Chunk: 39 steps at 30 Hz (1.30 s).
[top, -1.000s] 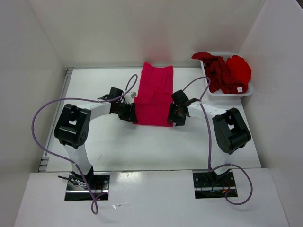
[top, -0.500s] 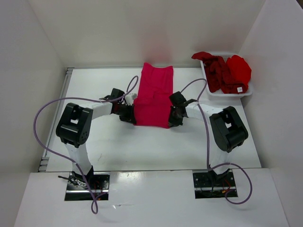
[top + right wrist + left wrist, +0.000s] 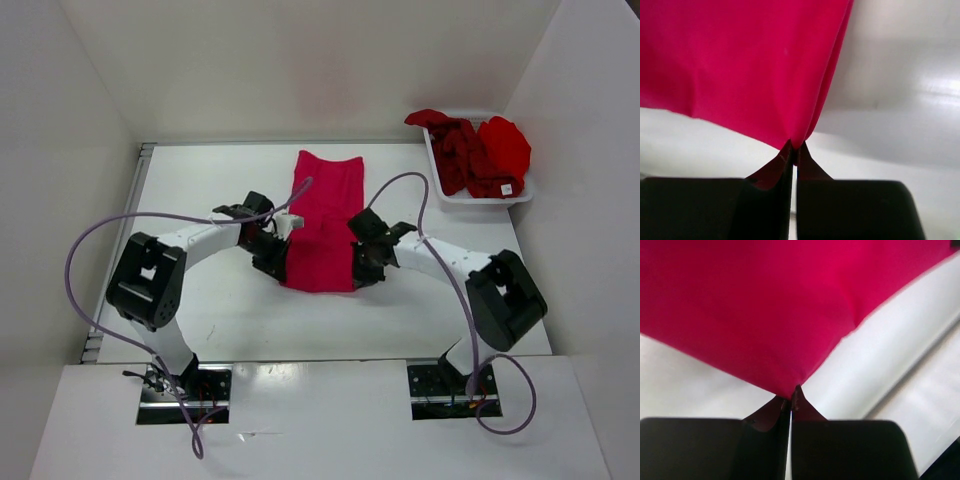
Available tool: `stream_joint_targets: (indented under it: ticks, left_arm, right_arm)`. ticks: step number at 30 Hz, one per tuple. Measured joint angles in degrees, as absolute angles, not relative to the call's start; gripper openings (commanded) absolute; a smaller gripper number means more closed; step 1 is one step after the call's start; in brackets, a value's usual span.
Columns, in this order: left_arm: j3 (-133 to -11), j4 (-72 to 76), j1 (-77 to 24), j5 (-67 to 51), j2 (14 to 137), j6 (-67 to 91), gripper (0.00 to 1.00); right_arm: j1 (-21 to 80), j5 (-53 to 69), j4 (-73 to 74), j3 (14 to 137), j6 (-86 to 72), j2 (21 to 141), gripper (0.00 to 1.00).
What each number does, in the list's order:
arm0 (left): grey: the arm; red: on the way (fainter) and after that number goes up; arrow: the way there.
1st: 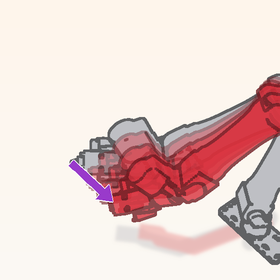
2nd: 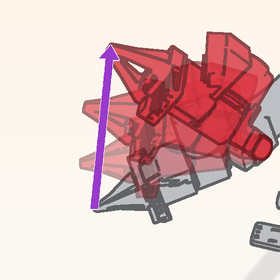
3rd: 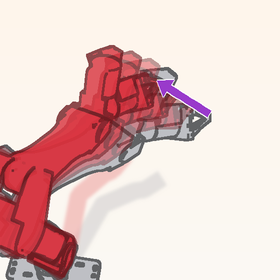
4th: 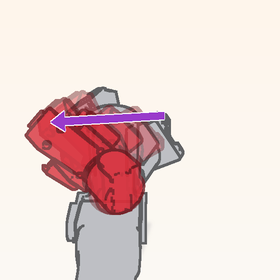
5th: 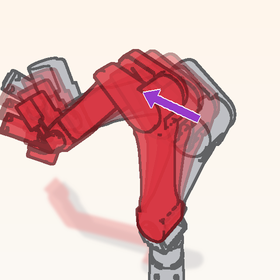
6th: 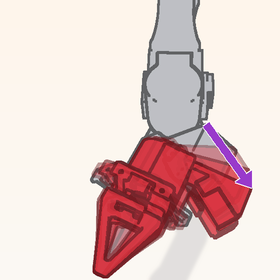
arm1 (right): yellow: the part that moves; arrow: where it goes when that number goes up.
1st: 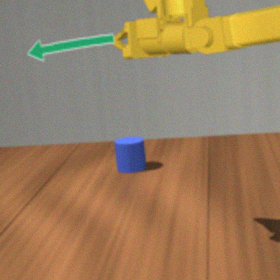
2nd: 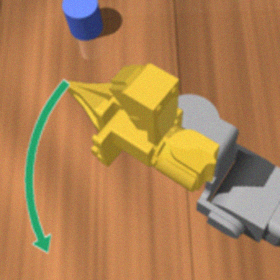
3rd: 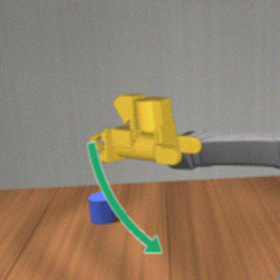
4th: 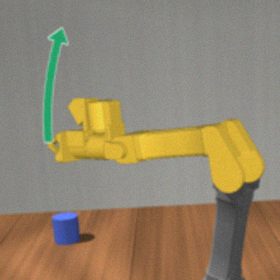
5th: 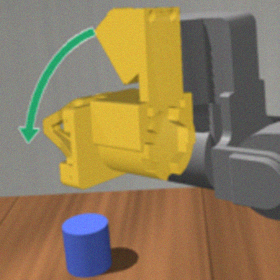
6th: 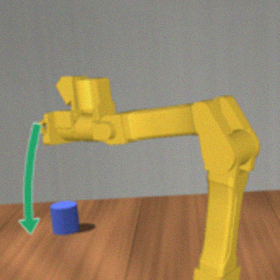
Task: Fold and stack the t-shirts
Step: Grab one side of the 2/3 rectangular tshirt with both arms, then fold the long partially folded tshirt into a neat square
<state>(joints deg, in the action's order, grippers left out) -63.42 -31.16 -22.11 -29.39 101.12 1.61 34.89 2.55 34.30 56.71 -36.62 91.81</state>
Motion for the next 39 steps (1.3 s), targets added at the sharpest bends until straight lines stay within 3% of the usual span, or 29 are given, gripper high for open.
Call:
stream_joint_targets:
  ticks: [13, 23, 31, 39]
  left_arm:
    - [-66.74, -49.82, -24.21, -31.07, 87.07, -9.58, 0.0]
    - [-73.56, -56.64, -24.25, -40.53, 86.02, -12.8, 0.0]
    - [-88.01, -57.21, -25.02, -43.88, 97.06, -13.61, 0.0]
    - [-90.08, -56.82, -22.13, -47.0, 104.75, -12.73, 0.0]
  right_arm:
    - [46.68, 0.75, 50.22, 57.65, -45.34, 71.07, 0.0]
    - [50.98, 0.4, 60.36, 67.4, -49.15, 70.17, 0.0]
    - [45.93, -2.33, 61.91, 73.63, -46.57, 78.96, 0.0]
    - [32.16, -1.87, 59.33, 75.88, -40.73, 84.95, 0.0]
